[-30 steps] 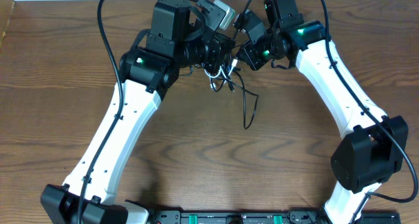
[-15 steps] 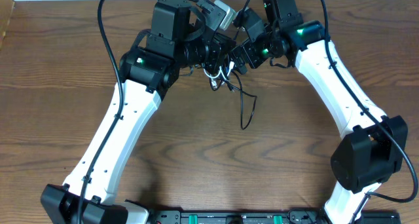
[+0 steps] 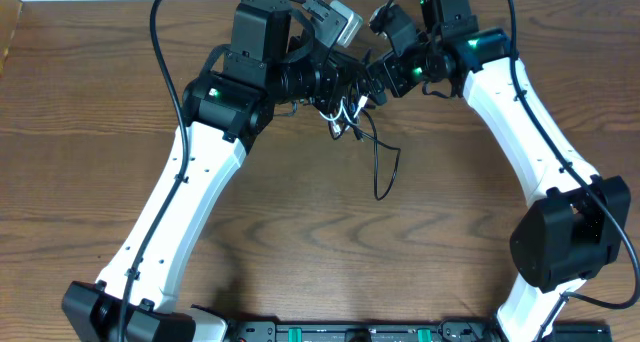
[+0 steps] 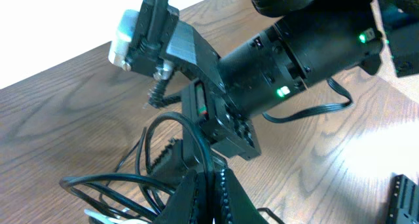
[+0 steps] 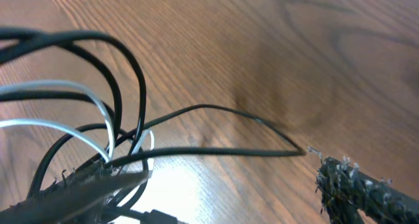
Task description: Untangle cables
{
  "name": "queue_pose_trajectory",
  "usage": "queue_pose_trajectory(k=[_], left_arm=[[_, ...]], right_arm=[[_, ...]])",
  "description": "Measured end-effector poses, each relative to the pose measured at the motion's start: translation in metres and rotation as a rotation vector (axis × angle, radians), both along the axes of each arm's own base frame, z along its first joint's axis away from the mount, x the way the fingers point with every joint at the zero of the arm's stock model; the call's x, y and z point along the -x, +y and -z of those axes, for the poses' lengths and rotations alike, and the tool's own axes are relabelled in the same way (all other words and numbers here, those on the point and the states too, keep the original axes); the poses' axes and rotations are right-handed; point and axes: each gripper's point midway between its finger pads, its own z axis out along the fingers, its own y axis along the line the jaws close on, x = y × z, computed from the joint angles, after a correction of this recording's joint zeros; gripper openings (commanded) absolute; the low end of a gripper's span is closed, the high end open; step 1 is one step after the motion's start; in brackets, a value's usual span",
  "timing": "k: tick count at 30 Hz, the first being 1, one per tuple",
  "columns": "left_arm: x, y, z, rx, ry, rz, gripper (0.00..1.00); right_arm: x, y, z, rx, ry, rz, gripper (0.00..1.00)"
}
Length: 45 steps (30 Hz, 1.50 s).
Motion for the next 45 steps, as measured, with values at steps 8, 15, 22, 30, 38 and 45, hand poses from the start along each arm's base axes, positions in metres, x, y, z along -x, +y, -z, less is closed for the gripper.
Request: queue_pose_trajectory(k=[8,15,22,30,38,45], left_arm=[[0.004,-0.004,-0.004,0.025,-0.002,0.032,0.07],[0.004,-0.005,-0.005,0.03,-0.003,0.037,0.08],[0.004,-0.005,-0.005,0.03,-0.003,0.037,0.08],[0.004,-0.005,-0.005,0.028,-0.004,0.034,0.08],[0.002,-0.003,-0.004,0.021,-0.007,0.023,0.08],[0.002,-0.003,-0.005,0.021,-0.011,0.021,0.08]], right_arm=[[-0.008,0.005,-0.009,-0.038,-0.04,-0.005,0.99],[-0.012,0.012,-0.017,-0.083,-0.061,-0.009,0.68],[-0.01,0.014,-0.018,-0.099,-0.048,-0.01,0.01],[-0.01,0.008,-0.012,-0.071,-0.025,0.027,0.01],[-0.017,-0.01,-0.013,-0.069,-0.011,0.09,0.01],[-0.021,-0.061,-0.022,-0.032,-0.001,0.206,0.01]])
